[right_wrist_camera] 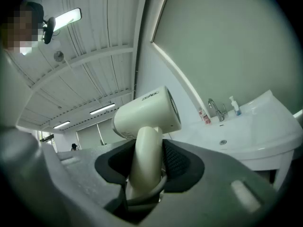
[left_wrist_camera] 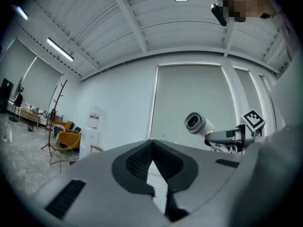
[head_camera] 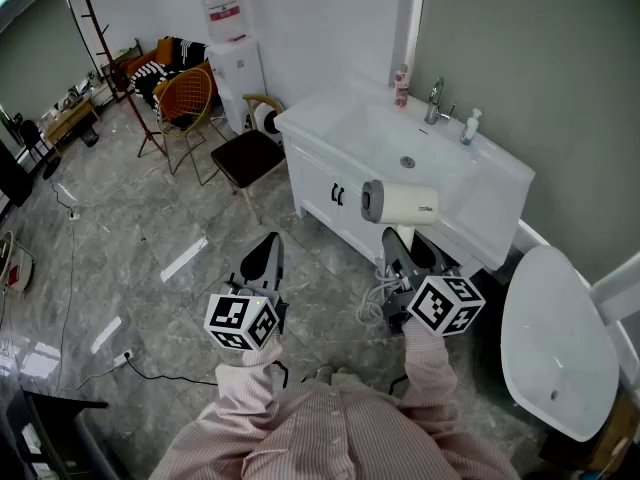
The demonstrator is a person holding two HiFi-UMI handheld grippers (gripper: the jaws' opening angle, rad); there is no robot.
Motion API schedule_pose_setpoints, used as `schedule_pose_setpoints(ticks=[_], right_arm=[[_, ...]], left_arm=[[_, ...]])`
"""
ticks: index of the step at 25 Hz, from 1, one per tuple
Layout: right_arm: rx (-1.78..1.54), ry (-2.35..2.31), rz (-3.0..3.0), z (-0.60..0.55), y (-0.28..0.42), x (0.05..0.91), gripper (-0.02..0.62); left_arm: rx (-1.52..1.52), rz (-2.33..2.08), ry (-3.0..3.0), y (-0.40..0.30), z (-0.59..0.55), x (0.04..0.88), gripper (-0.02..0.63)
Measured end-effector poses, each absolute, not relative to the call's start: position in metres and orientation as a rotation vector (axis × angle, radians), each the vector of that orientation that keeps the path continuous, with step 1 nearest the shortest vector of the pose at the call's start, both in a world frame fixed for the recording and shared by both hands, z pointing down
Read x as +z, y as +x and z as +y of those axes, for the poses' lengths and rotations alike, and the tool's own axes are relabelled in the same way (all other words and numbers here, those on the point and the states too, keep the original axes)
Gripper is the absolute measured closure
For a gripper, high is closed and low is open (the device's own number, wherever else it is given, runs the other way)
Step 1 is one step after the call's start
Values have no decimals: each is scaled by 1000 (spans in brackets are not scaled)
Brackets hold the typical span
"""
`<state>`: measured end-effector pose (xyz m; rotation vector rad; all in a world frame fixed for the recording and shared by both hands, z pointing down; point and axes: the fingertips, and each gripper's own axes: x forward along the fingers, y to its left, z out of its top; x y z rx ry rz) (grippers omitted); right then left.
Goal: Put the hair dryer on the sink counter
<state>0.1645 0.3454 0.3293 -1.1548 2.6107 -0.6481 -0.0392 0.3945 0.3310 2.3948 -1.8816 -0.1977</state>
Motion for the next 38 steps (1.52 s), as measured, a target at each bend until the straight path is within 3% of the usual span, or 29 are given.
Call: schedule_pose_setpoints(ticks=[19,38], right_arm=[[-668,-1138,2606,329,195,339,430],[-694,-1159,2593,218,150,354,430]], left_arm=[[-165,-1879,2402,0,377,334,609],[-148,-1850,2387,-46,263,355,609]])
